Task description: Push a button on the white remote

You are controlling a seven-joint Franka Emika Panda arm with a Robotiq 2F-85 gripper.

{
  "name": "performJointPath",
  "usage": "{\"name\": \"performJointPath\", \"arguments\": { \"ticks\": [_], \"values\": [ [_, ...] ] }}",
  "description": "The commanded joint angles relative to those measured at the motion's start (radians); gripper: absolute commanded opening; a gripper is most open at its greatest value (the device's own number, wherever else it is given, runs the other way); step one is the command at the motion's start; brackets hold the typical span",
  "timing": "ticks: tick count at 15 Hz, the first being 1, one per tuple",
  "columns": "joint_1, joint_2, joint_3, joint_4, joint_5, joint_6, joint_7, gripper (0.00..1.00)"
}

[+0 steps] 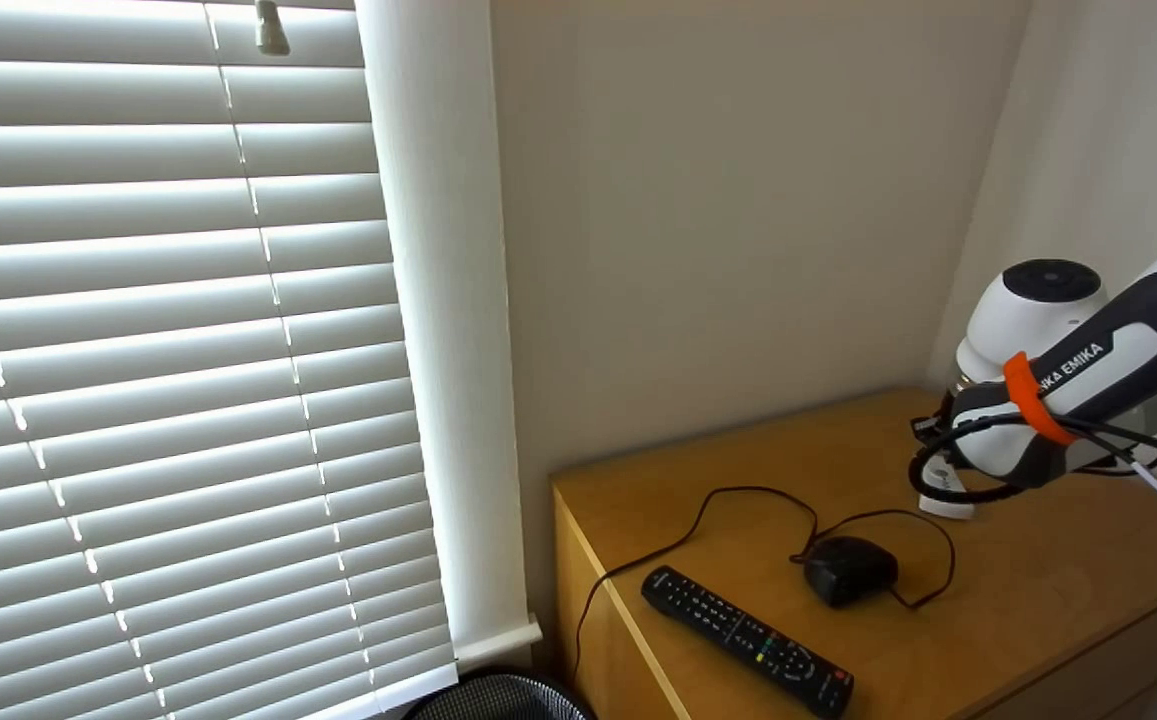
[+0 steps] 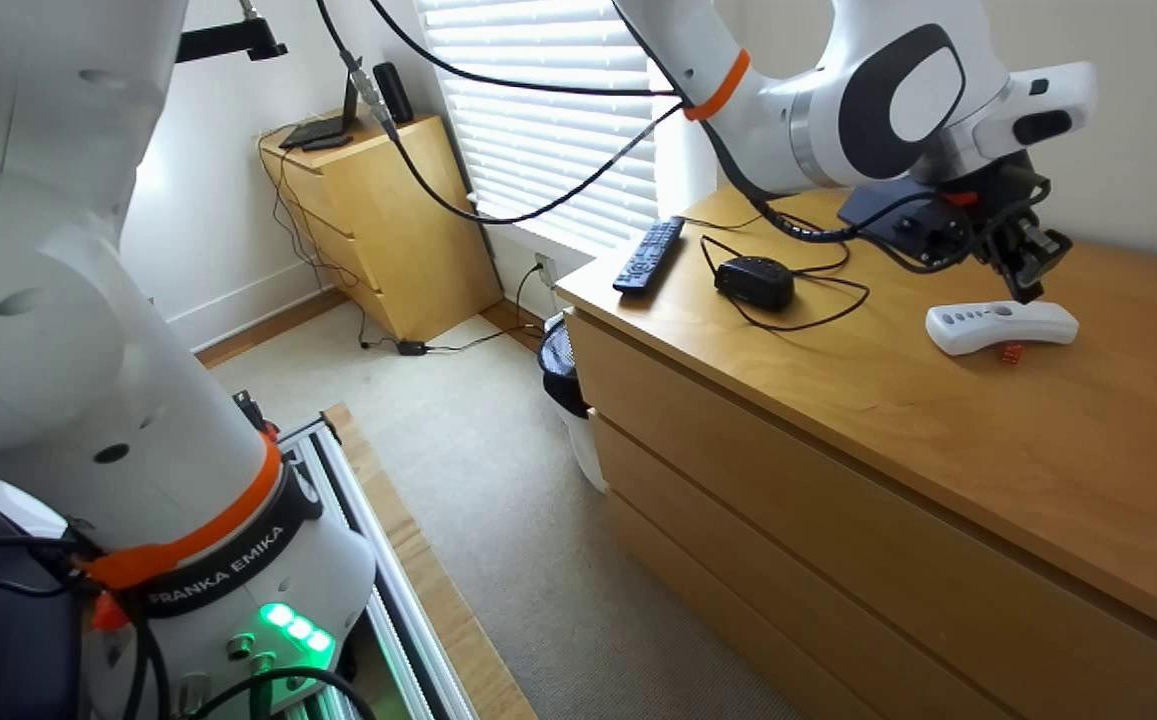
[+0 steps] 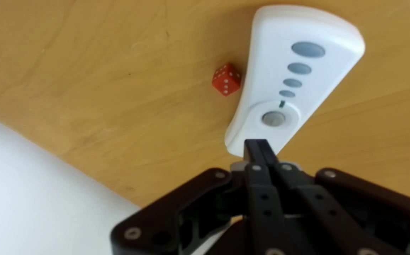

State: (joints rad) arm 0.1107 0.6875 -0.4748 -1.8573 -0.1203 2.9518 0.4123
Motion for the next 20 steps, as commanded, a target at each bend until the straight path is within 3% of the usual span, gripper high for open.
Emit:
{"name": "performJointPath", "arguments": {
  "ticks": [1, 9, 10, 11, 16, 20],
  "values": [
    [0.022, -0.106, -0.025, -0.042, 0.016, -0.094, -0.001, 0.0],
    [-0.032, -0.263, 0.058, -0.051, -0.021, -0.347, 0.005, 0.0],
    [-0.043, -0.288, 0.078, -0.058, -0.015, -0.39, -0.01, 0.26],
    [-0.053, -0.314, 0.099, -0.065, -0.008, -0.44, -0.022, 0.27],
    [-0.106, -0.461, 0.199, -0.131, 0.006, -0.633, -0.112, 0.62],
    [-0.134, -0.59, 0.27, -0.215, 0.007, -0.719, -0.219, 0.93]
  ]
}}
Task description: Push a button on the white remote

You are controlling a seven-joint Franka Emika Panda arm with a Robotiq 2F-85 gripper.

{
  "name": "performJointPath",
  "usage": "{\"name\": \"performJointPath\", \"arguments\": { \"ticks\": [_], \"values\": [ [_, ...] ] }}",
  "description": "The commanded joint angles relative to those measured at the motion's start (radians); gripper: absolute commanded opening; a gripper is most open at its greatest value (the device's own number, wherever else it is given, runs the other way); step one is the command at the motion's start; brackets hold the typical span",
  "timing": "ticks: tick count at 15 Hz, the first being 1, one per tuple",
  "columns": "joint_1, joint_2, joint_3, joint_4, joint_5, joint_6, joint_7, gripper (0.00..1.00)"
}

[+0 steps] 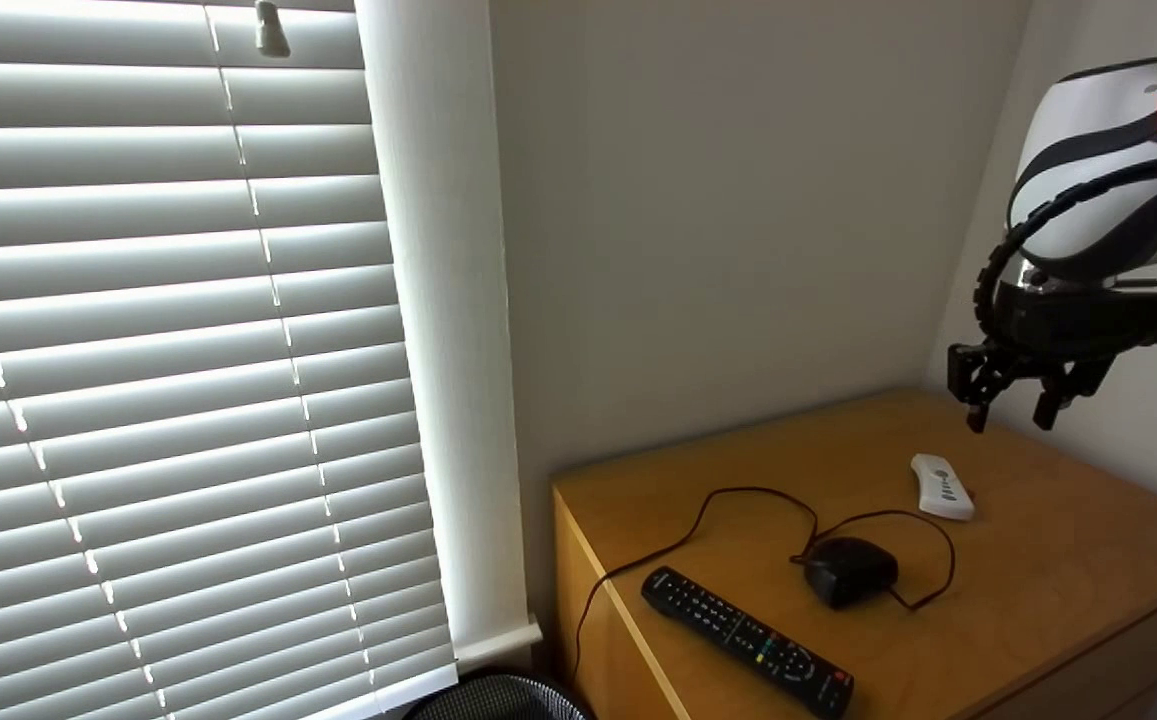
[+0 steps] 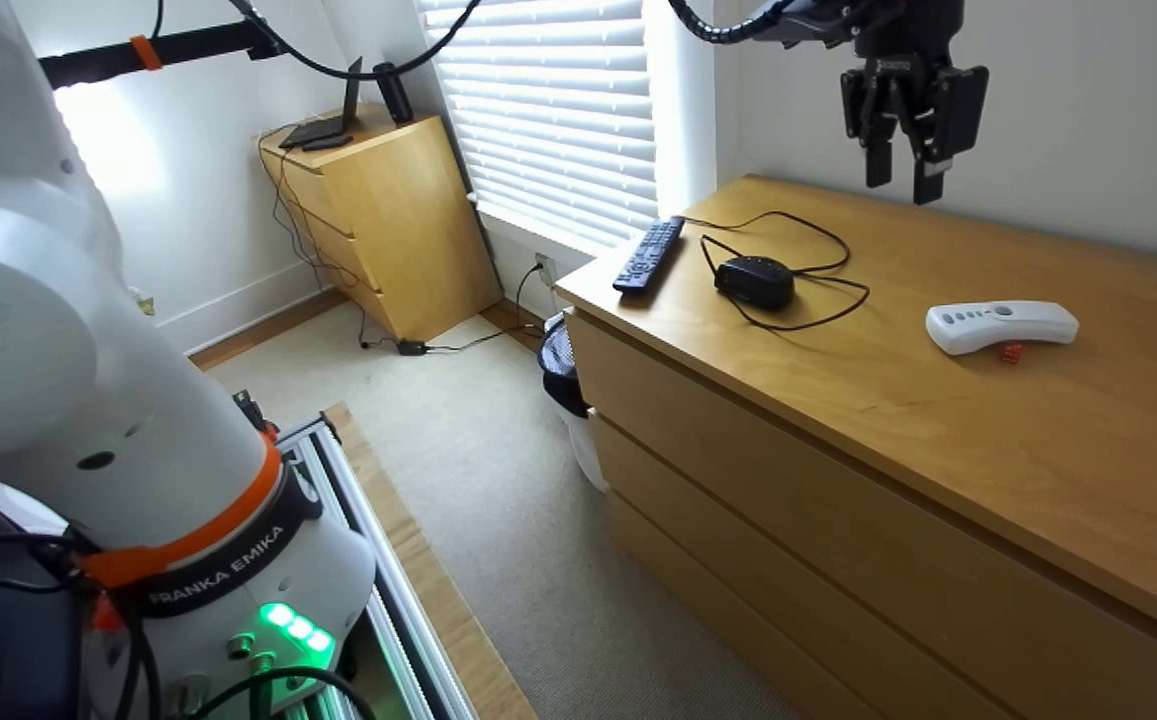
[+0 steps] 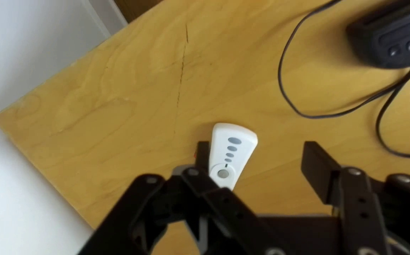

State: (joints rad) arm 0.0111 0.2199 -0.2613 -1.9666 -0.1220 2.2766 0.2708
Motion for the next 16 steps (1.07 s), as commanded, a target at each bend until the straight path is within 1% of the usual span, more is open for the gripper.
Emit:
{"name": "performJointPath", "arguments": {
  "ticks": [1, 2, 5, 7, 8, 9, 11, 16],
  "values": [
    [-0.037, -0.151, 0.07, -0.129, 0.004, -0.042, -0.087, 0.99],
    [-0.04, -0.177, 0.082, -0.142, 0.007, -0.071, -0.102, 1.0],
    [-0.051, -0.252, 0.109, -0.19, 0.026, -0.103, -0.149, 1.0],
    [-0.06, -0.294, 0.118, -0.216, 0.018, -0.127, -0.164, 1.0],
    [-0.066, -0.314, 0.119, -0.225, 0.018, -0.168, -0.185, 1.0],
    [-0.064, -0.244, 0.127, -0.166, 0.004, -0.13, -0.14, 1.0],
    [-0.07, -0.258, 0.131, -0.168, 0.003, -0.138, -0.143, 1.0],
    [-0.071, -0.244, 0.137, -0.162, 0.003, -0.137, -0.142, 1.0]
  ]
}}
